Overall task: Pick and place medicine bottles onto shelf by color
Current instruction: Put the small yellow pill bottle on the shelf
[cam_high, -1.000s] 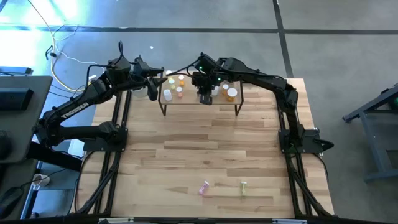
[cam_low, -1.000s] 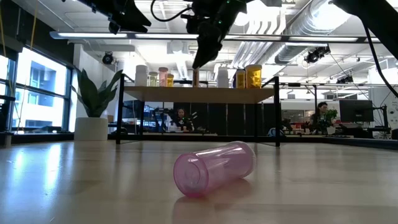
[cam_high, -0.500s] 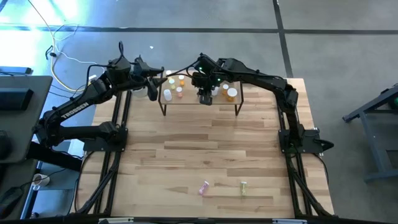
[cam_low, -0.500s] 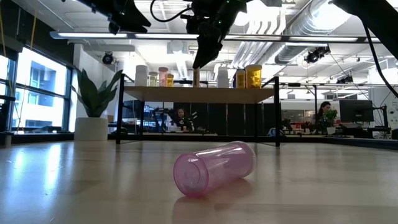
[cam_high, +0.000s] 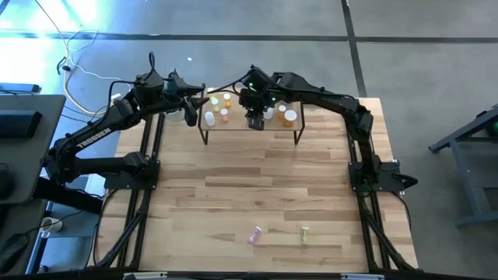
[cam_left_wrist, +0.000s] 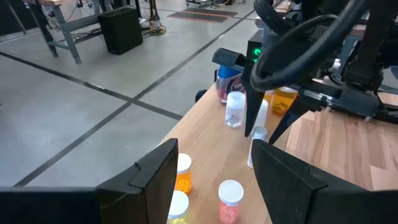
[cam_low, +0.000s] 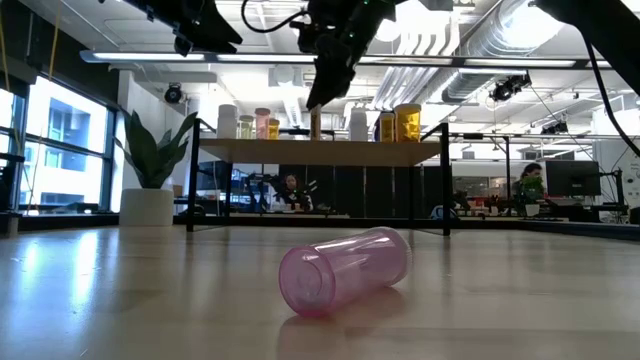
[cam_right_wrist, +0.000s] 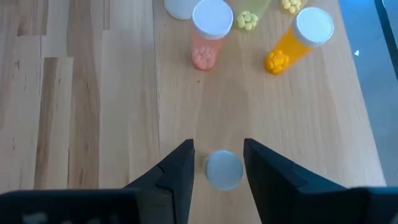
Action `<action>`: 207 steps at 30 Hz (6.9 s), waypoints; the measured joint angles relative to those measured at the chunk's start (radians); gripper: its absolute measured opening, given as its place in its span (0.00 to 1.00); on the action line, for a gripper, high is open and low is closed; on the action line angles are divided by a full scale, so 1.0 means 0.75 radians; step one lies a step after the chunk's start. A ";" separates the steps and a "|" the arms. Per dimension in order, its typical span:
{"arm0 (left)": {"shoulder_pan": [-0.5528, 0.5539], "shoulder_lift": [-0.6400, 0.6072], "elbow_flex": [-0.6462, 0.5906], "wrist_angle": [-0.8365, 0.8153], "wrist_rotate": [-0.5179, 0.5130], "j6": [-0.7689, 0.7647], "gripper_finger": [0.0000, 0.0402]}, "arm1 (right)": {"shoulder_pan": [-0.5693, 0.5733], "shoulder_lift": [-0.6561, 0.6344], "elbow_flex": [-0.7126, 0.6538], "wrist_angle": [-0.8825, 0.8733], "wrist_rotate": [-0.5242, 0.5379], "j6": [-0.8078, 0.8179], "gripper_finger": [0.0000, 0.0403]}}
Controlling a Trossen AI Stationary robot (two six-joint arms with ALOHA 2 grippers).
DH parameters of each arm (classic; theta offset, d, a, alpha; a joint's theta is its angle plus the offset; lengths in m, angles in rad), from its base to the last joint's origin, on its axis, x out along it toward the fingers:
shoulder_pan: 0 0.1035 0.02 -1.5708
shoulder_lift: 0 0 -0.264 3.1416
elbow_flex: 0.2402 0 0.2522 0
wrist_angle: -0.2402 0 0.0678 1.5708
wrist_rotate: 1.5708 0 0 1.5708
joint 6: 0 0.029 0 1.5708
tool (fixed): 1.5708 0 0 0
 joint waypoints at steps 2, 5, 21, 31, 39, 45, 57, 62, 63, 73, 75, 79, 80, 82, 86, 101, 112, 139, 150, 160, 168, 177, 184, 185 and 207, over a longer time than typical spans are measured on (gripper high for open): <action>0.000 0.000 0.000 0.000 -0.001 0.000 0.48 | -0.002 -0.006 0.000 0.006 0.000 0.011 0.33; 0.000 0.000 0.000 0.000 -0.001 0.000 0.48 | -0.003 -0.026 0.000 0.008 0.001 0.037 0.33; 0.001 0.000 0.000 -0.010 0.001 0.035 0.48 | 0.011 -0.191 0.000 -0.007 0.001 0.500 0.33; 0.001 0.000 0.000 -0.009 -0.006 0.105 0.48 | 0.125 -0.312 0.000 -0.170 0.082 0.557 0.33; 0.001 -0.029 0.000 -0.008 -0.007 0.105 0.48 | 0.253 -0.324 -0.003 -0.379 0.179 0.560 0.33; 0.001 -0.069 0.000 -0.008 -0.007 0.105 0.48 | 0.329 -0.324 -0.003 -0.495 0.180 0.566 0.33; -0.001 -0.141 0.001 -0.031 -0.007 0.052 0.48 | 0.499 -0.551 -0.488 -0.347 0.180 0.821 0.33; -0.001 -0.141 0.001 -0.091 -0.006 -0.031 0.48 | 0.590 -0.669 -0.648 -0.289 0.182 1.109 0.33; -0.001 -0.140 0.001 -0.105 -0.006 -0.036 0.48 | 0.610 -0.686 -0.676 -0.288 0.191 1.183 0.33; -0.005 -0.140 0.001 -0.179 -0.004 -0.173 0.48 | 0.874 -0.779 -0.914 -0.263 0.214 1.877 0.33; -0.005 -0.140 0.001 -0.182 -0.004 -0.177 0.48 | 0.922 -0.779 -0.940 -0.253 0.214 1.977 0.33; -0.005 -0.140 0.001 -0.205 -0.005 -0.179 0.48 | 1.007 -0.779 -0.990 -0.207 0.216 2.106 0.33; -0.005 -0.140 0.001 -0.216 -0.004 -0.178 0.48 | 1.025 -0.778 -1.000 -0.204 0.218 2.124 0.33; -0.005 -0.140 0.001 -0.242 -0.005 -0.178 0.48 | 1.061 -0.778 -1.019 -0.190 0.219 2.170 0.33; -0.005 -0.140 0.001 -0.311 -0.005 -0.177 0.48 | 1.119 -0.778 -1.046 -0.171 0.220 2.257 0.33; -0.005 -0.140 0.001 -0.419 -0.004 -0.180 0.51 | 1.263 -0.765 -1.051 -0.172 0.245 2.594 0.33; -0.006 -0.140 0.001 -0.419 0.030 -0.211 0.53 | 1.338 -0.687 -1.051 -0.161 0.224 2.873 0.34; -0.005 -0.140 0.001 -0.423 0.110 -0.151 0.52 | 1.386 -0.276 -1.051 0.016 0.038 3.158 0.49; -0.005 -0.140 0.001 -0.423 0.110 -0.151 0.52 | 1.454 -0.167 -1.051 0.158 -0.022 3.312 0.49; -0.005 -0.140 0.001 -0.423 0.110 -0.151 0.52 | 1.503 -0.148 -1.050 0.164 0.076 3.426 0.45; -0.005 -0.140 0.001 -0.423 0.110 -0.151 0.52 | 1.502 -0.085 -1.050 0.267 0.058 3.422 0.42; -0.005 -0.140 0.001 -0.423 0.110 -0.151 0.52 | 1.502 -0.079 -1.050 0.305 0.035 3.457 0.26; -0.005 -0.139 0.001 -0.425 0.110 -0.150 0.52 | 1.502 -0.080 -1.049 0.305 0.036 3.457 0.17; -0.005 -0.140 0.001 -0.425 0.110 -0.150 0.52 | 1.502 -0.080 -1.049 0.305 0.036 3.457 0.18; -0.005 -0.140 0.001 -0.515 0.481 -0.150 0.52 | 1.452 -0.176 -1.049 0.563 0.418 3.211 0.18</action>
